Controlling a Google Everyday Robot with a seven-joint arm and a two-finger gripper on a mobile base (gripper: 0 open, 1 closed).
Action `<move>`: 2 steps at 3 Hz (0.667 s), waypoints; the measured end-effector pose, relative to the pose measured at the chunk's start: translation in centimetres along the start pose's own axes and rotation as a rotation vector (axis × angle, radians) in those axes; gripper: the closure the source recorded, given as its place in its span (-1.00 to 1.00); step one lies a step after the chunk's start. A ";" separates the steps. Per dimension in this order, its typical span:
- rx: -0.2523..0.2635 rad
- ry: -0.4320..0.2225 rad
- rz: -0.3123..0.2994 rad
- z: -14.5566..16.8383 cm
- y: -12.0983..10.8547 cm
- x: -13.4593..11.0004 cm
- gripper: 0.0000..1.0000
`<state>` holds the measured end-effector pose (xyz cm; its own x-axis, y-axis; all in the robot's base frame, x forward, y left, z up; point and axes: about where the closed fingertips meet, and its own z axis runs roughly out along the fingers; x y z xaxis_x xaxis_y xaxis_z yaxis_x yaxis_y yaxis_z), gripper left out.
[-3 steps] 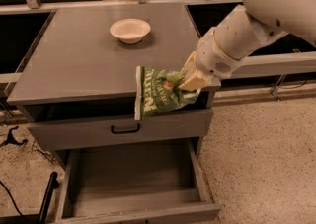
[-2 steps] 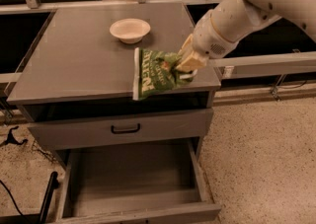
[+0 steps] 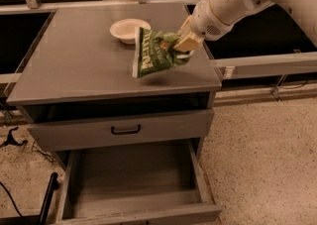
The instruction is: Pick green jalapeno chip bag from middle drawer and place on counter
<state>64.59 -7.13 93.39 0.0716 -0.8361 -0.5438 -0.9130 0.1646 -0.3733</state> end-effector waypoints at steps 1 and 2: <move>0.017 -0.023 0.038 0.6 -0.6 -0.2 1.00; 0.021 -0.050 0.096 1.6 -1.1 -0.5 1.00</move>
Offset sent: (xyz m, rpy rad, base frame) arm 0.0272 0.0139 -0.0056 0.1455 0.0443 -0.1148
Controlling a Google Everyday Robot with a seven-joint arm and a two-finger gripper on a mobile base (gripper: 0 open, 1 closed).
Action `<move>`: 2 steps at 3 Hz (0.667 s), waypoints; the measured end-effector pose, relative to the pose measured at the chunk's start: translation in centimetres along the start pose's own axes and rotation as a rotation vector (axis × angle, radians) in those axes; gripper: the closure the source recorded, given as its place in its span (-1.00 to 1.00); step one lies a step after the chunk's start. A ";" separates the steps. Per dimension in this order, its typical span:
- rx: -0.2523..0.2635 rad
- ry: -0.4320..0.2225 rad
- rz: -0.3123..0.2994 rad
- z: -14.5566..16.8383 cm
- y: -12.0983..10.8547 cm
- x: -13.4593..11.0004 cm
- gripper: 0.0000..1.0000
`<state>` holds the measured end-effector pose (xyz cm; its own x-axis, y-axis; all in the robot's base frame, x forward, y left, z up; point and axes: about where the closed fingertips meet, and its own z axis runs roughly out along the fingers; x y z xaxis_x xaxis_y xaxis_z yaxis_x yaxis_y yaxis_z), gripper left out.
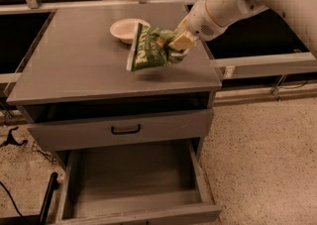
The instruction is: Pick green jalapeno chip bag from middle drawer and place on counter
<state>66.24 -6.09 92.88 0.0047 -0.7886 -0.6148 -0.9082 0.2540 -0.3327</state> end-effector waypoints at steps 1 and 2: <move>-0.039 -0.015 0.139 2.3 0.4 0.4 1.00; -0.066 -0.007 0.231 3.4 0.8 0.9 1.00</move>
Offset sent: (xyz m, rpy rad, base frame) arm 0.0090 0.0131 -0.0427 0.1424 0.2622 -0.1922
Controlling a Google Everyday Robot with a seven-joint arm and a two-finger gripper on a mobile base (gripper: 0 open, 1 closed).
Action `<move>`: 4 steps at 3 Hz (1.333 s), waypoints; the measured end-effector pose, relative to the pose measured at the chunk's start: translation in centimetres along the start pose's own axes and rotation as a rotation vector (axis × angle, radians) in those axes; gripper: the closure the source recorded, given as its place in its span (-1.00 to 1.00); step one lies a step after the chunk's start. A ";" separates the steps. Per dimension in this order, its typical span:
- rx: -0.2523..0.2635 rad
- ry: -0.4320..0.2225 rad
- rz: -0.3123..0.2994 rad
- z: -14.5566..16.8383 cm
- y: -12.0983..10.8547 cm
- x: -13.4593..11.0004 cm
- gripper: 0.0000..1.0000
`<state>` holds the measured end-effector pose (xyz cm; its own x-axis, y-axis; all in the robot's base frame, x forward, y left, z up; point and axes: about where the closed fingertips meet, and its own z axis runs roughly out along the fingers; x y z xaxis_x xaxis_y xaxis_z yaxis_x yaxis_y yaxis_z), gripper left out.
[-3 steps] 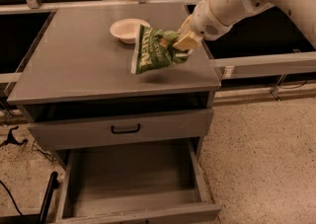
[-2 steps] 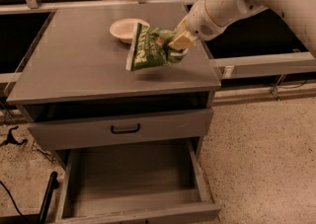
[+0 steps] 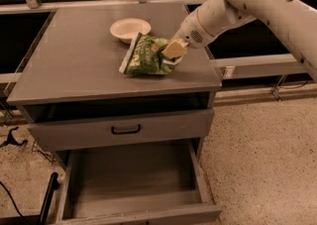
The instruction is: Pick green jalapeno chip bag from middle drawer and place on counter
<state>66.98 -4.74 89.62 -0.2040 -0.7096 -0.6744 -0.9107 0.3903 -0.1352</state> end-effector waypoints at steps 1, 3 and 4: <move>-0.027 0.011 0.083 0.9 0.3 0.9 1.00; -0.051 0.021 0.152 1.7 0.7 1.9 0.62; -0.051 0.021 0.152 1.7 0.7 1.9 0.16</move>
Offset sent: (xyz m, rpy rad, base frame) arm -0.0072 -0.0076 -0.0389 0.0705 0.2017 -0.1285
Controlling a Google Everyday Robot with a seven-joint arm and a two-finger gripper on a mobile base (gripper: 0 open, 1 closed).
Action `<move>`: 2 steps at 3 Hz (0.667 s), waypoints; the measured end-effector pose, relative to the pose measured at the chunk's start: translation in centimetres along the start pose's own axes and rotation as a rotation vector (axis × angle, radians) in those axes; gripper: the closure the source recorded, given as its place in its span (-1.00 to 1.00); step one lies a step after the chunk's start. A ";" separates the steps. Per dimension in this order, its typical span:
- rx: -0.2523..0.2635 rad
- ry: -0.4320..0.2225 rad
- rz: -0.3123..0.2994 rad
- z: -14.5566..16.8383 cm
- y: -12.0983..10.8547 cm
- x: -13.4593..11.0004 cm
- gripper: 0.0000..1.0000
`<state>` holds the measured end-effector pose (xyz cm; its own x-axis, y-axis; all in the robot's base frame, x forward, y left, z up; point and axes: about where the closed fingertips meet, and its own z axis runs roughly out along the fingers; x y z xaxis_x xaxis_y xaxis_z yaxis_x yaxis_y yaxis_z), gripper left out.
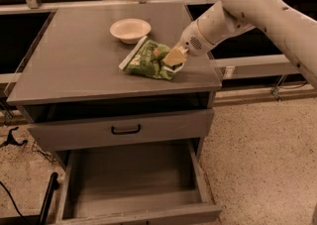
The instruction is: Pick green jalapeno chip bag from middle drawer and place on counter
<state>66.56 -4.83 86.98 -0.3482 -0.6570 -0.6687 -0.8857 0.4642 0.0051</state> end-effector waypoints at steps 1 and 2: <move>0.000 0.000 0.000 0.0 0.0 0.0 -0.31; 0.000 0.000 0.000 0.0 0.0 0.0 -0.76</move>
Offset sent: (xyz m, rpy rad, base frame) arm 0.0000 0.0000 0.0000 0.0000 0.0000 0.0001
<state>66.56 -4.82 86.98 -0.3482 -0.6570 -0.6686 -0.8858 0.4641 0.0052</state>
